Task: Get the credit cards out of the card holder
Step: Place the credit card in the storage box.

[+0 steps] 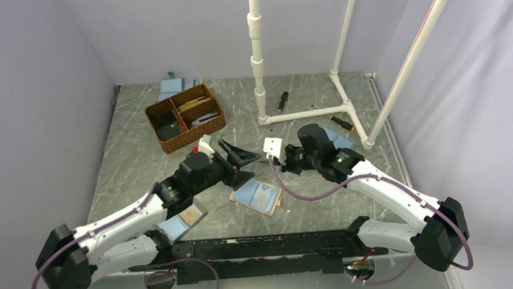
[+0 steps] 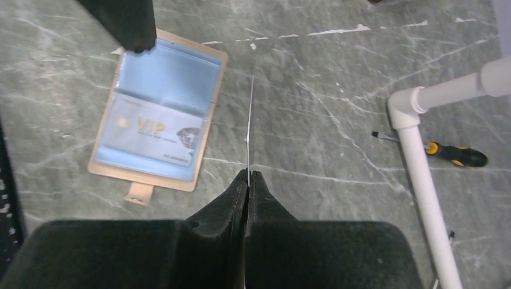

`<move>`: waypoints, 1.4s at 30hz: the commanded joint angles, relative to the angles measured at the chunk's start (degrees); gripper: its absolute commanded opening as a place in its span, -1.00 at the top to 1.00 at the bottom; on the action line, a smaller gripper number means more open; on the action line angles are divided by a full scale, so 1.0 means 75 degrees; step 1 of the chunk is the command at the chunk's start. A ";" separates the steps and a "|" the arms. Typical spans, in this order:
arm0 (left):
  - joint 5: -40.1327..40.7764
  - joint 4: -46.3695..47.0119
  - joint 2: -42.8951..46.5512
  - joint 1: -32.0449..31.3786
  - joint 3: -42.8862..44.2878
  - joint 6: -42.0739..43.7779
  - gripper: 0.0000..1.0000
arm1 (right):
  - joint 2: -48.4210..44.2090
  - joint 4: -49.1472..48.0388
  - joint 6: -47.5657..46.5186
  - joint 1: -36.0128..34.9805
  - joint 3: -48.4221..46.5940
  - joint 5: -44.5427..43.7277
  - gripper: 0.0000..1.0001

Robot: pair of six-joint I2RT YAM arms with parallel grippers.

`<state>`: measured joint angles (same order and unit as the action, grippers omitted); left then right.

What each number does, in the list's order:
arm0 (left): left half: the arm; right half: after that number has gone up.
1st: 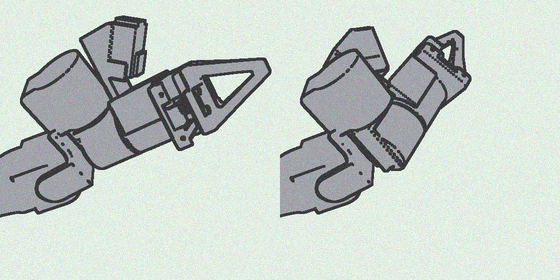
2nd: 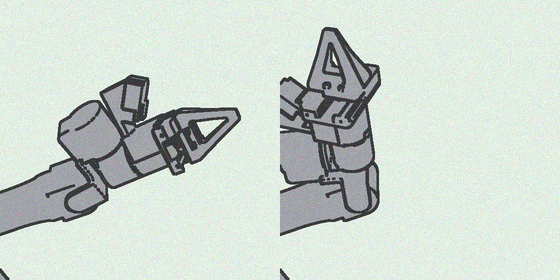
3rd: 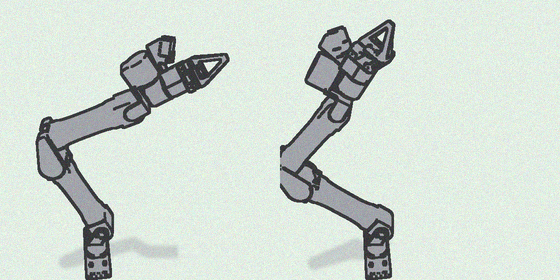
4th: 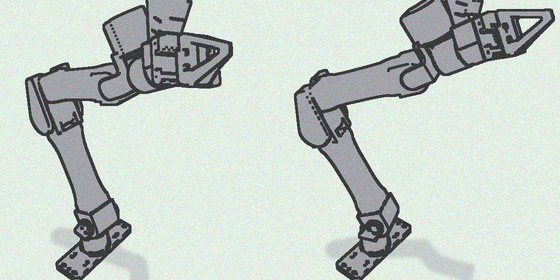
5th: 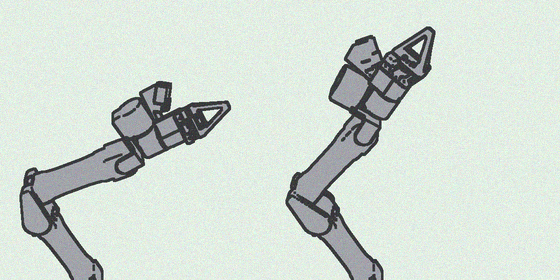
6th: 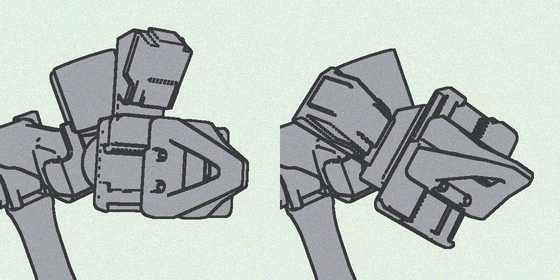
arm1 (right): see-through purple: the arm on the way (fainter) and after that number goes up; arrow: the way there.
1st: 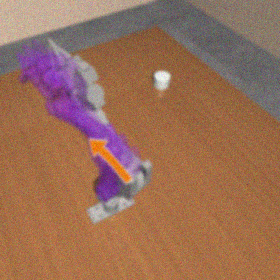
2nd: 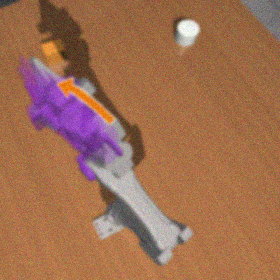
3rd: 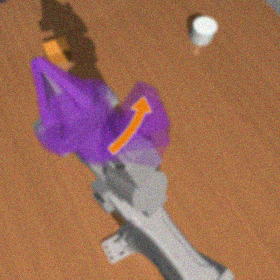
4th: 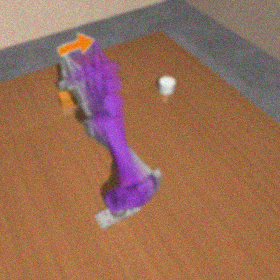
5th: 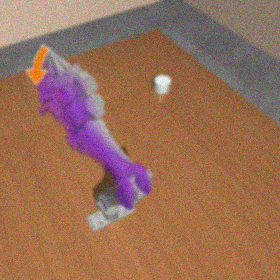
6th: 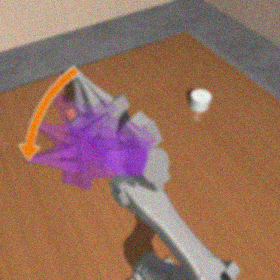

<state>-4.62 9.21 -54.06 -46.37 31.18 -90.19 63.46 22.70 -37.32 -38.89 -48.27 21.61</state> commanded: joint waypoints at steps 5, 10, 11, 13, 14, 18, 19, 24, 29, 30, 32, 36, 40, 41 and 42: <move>0.0796 -0.0849 -0.1590 -0.0385 0.0814 -0.1859 -0.62 | -0.0236 -0.0906 -0.0067 -0.0406 0.0275 -0.1165 1.00; 0.1229 -0.0380 -0.1774 -0.0388 0.0558 -0.2418 -0.38 | -0.0256 -0.0929 -0.0144 -0.0638 0.0374 -0.1174 1.00; 0.1266 -0.0327 -0.1804 -0.0385 0.0565 -0.2404 -0.37 | -0.0249 -0.0932 -0.0151 -0.0685 0.0376 -0.1170 1.00; 0.1329 -0.0360 -0.1859 -0.0390 0.0634 -0.2378 -0.38 | -0.0236 -0.0927 -0.0158 -0.0745 0.0382 -0.1181 1.00; 0.1356 -0.0365 -0.1886 -0.0390 0.0671 -0.2347 -0.38 | -0.0229 -0.0929 -0.0157 -0.0754 0.0393 -0.1181 1.00; 0.1257 -0.0167 -0.2096 -0.0382 0.0709 -0.2375 -0.37 | -0.0244 -0.0949 -0.0151 -0.0819 0.0400 -0.1196 1.00; 0.1196 -0.0062 -0.2188 -0.0380 0.0715 -0.2387 -0.34 | -0.0237 -0.0962 -0.0146 -0.0834 0.0405 -0.1220 1.00; 0.0892 0.0402 -0.2604 -0.0381 0.0802 -0.2338 0.00 | -0.0183 -0.0976 -0.0134 -0.0922 0.0427 -0.1195 1.00; 0.0689 0.0815 -0.2959 -0.0386 0.0864 -0.2186 0.64 | -0.0153 -0.0916 -0.0163 -0.1052 0.0443 -0.1084 0.97; 0.0687 0.0909 -0.2998 -0.0381 0.0849 -0.2173 0.80 | -0.0149 -0.0863 -0.0193 -0.1068 0.0438 -0.1033 0.95; 0.0687 0.1102 -0.3043 -0.0383 0.0765 -0.2113 1.00 | -0.0136 -0.0683 -0.0262 -0.1084 0.0403 -0.0822 0.81; 0.0857 0.1114 -0.2883 -0.0385 0.0635 -0.1676 1.00 | -0.0104 -0.0162 -0.0342 -0.1084 0.0223 -0.0288 0.43; 0.1427 0.0480 -0.2304 -0.0357 0.0460 -0.0866 1.00 | -0.0064 0.0287 -0.0463 -0.1035 0.0044 0.0140 -0.04; 0.1597 0.0188 -0.2100 -0.0332 0.0444 -0.0607 1.00 | -0.0060 0.0405 -0.0530 -0.1001 0.0011 0.0279 -0.14; 0.1797 -0.0117 -0.1898 -0.0315 0.0427 -0.0203 1.00 | -0.0055 0.0523 -0.0574 -0.0968 -0.0032 0.0397 -0.22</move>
<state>3.11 13.26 -74.63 -48.95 35.03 -101.08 63.05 23.33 -40.12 -46.59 -45.21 18.94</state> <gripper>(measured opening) 0.010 0.550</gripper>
